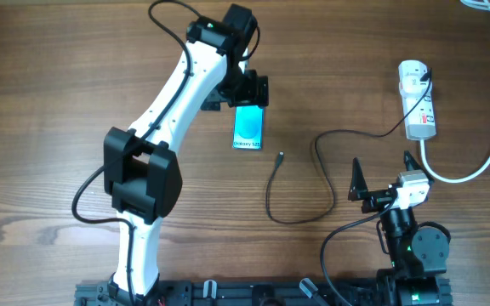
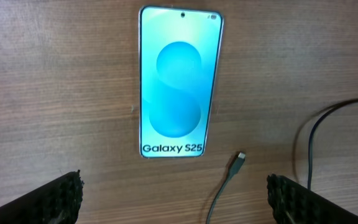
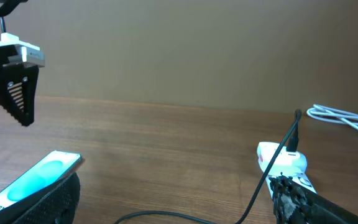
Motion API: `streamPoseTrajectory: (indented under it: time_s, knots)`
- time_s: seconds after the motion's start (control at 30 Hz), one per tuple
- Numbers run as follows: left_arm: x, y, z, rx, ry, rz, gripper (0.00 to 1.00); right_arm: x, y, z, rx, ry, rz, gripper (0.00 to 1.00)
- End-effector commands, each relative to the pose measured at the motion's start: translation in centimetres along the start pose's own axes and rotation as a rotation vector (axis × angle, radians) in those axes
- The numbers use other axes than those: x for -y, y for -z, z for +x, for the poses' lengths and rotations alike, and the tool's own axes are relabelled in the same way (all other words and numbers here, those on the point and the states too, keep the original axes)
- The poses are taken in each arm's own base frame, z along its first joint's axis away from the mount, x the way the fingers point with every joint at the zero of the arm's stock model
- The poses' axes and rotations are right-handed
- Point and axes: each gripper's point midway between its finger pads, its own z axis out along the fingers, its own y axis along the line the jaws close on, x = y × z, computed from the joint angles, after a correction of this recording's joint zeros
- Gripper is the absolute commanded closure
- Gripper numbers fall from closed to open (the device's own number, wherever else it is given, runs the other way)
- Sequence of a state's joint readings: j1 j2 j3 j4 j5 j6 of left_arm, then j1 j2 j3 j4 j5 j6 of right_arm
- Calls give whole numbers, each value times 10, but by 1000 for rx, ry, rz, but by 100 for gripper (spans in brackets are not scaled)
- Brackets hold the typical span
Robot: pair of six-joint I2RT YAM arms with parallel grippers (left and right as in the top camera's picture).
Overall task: Plug charger to phone and switch on socket
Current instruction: 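Move the left gripper over the Galaxy S25 phone, then lower the left gripper and grasp the phone's top edge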
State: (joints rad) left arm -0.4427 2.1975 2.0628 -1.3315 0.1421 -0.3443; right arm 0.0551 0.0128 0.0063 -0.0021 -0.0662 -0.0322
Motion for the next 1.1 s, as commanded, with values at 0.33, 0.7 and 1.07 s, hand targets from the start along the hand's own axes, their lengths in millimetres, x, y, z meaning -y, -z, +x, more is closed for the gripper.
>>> streamPoseTrajectory:
  time_s: [0.33, 0.7, 1.07]
  knots:
    - [-2, -81, -31, -1, -27, -33, 0, 3, 0, -2, 9, 14, 18, 0]
    - [-6, -111, -22, 0, -90, -200, 0, 3, 0, -2, 9, 14, 18, 0]
    - [-17, -111, -18, -49, -51, -167, 0, 3, 0, -2, 9, 14, 18, 0]
